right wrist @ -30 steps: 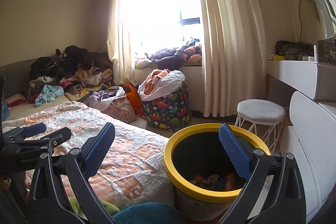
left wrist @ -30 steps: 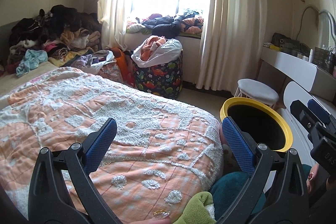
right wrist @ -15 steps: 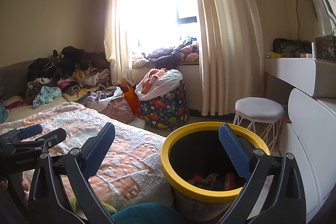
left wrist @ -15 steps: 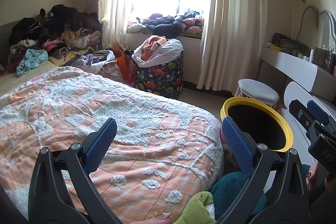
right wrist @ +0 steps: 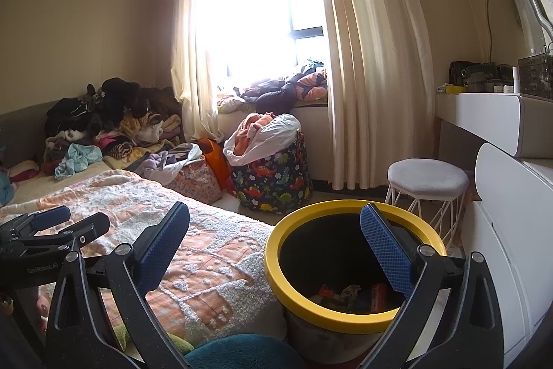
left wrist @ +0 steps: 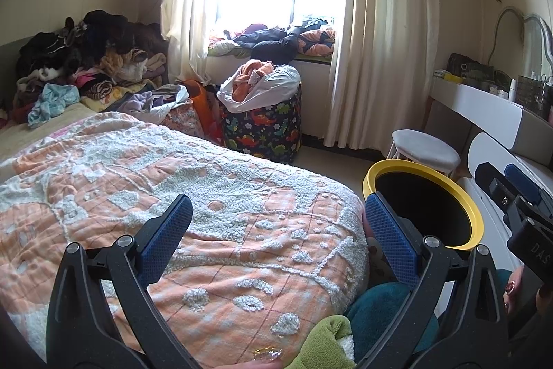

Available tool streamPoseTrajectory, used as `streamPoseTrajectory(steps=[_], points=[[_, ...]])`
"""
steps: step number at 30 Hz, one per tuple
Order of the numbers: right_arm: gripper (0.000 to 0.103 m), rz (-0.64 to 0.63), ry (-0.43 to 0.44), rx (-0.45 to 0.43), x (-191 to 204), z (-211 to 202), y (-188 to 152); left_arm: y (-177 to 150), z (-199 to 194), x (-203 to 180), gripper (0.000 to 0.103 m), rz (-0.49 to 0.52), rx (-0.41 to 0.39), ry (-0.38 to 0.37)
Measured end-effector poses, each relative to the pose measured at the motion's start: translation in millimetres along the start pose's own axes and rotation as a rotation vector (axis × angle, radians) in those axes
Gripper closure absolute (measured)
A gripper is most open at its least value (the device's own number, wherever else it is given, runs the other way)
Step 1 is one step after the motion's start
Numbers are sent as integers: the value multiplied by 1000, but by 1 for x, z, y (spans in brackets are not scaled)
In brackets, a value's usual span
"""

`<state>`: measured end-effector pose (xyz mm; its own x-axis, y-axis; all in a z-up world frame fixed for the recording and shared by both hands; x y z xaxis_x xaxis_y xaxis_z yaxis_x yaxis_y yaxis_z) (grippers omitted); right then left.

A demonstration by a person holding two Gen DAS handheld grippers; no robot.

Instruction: Collect trash

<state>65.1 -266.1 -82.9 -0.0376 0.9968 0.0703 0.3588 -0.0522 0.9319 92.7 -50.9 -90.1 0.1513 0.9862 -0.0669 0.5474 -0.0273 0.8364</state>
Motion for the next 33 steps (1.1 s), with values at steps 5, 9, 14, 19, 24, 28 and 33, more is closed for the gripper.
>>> streamPoseTrajectory(steps=[5, 9, 14, 19, 24, 28, 33], points=[[7, 0, 1, 1, 0, 0, 0, 0, 0, -1, 11, 0, -1, 0], [7, 2, 3, 1, 0, 0, 0, 1, 0, 0, 11, 4, -3, 2], [7, 3, 2, 2, 0, 0, 0, 1, 0, 0, 11, 3, -2, 1], [7, 4, 2, 3, 0, 0, 0, 1, 0, 0, 11, 3, -3, 2], [7, 6, 4, 5, -1, 1, -1, 0, 1, 1, 11, 2, 3, 5], [7, 15, 4, 21, 2, -1, 0, -1, 1, 4, 11, -8, 7, 3], [6, -24, 67, 30, 39, 1, 20, -2, 1, 44, 11, -121, 33, 62]])
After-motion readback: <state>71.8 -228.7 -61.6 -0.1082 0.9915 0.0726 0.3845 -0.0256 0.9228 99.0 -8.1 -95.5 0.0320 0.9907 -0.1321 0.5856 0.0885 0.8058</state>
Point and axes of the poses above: each gripper's, at about its wrist camera, not at the fingertips, and z roughly the way its jaws point, x to its left, y to its top, the point moved 9 cm from there along z, roughly the way its jaws point, and after that the axes turned 10 degrees about x, right-handed, at the moved point
